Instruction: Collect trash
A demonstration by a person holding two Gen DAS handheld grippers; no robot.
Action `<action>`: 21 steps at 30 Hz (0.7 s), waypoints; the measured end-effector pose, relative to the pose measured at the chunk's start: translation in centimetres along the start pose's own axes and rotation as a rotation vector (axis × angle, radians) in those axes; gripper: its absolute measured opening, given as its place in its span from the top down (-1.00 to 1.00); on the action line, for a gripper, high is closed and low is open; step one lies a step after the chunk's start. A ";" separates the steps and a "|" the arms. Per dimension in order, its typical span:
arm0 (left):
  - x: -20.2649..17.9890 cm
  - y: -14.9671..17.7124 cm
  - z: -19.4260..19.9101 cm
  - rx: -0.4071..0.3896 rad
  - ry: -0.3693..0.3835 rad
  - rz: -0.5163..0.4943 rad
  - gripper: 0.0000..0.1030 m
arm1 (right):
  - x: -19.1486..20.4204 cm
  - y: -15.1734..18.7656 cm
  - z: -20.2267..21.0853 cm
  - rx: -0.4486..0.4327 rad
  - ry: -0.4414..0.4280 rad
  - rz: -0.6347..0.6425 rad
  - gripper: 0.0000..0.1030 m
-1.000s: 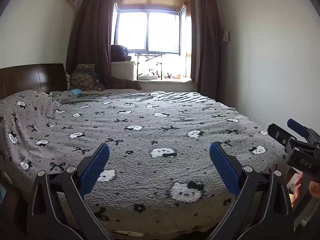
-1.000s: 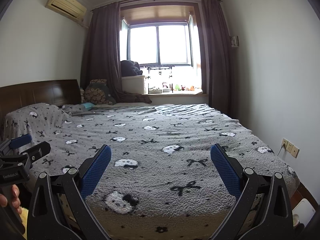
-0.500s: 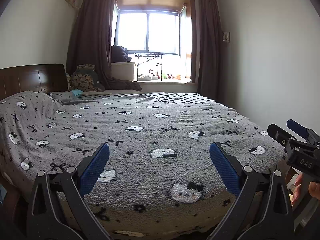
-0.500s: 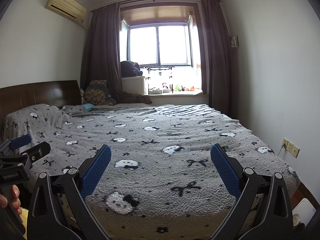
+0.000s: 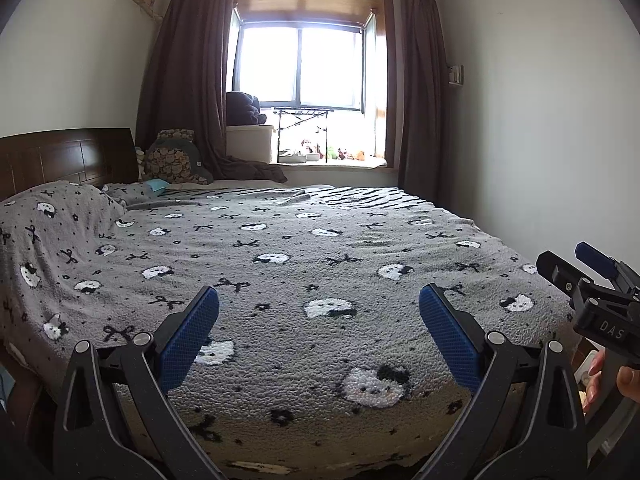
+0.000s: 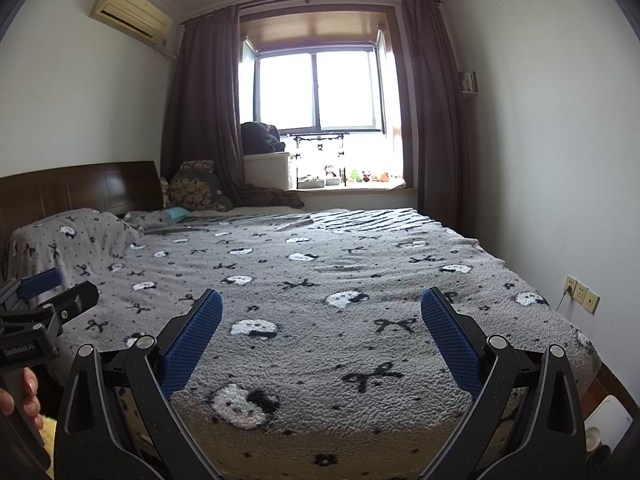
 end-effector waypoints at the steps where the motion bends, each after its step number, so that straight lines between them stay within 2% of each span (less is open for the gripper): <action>1: 0.0 -0.1 0.1 -0.001 -0.013 0.001 -0.84 | 0.0 0.0 0.0 0.000 -0.001 0.000 -0.93; 5: 0.1 -0.2 0.4 -0.010 -0.043 0.004 -0.84 | 0.0 0.0 0.0 0.000 -0.001 -0.001 -0.93; 13: 0.1 -0.2 0.5 -0.004 -0.009 0.031 -0.84 | 0.3 0.0 0.0 0.004 0.001 0.001 -0.93; 21: 0.1 0.0 0.6 -0.012 -0.018 0.030 -0.84 | 0.7 0.0 0.1 0.004 0.003 -0.003 -0.93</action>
Point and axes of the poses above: each gripper's, at about its wrist camera, not at the fingertips, and z roughly against the way its jaws point, x to its left, y to its underside, the point moved 2 cm from there along -z, roughly the way its jaws point, and after that the axes turned 1 degree about -z, right-handed, at the moved point
